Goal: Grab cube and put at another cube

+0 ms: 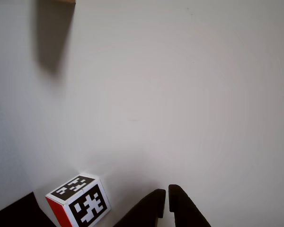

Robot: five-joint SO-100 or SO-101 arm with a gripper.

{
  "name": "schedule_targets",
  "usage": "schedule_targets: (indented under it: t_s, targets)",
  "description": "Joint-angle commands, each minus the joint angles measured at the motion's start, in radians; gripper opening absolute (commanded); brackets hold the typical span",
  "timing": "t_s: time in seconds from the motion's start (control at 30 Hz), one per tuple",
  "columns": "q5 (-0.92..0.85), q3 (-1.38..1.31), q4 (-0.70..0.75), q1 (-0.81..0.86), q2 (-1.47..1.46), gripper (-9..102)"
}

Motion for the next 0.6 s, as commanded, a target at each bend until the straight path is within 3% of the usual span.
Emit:
schedule_targets:
  t_s: [0.0,0.57]
  targets:
    - [0.077,-0.012,-0.025,-0.086,0.005,0]
    - [0.058,-0.005,-0.063,-0.08,0.005,0]
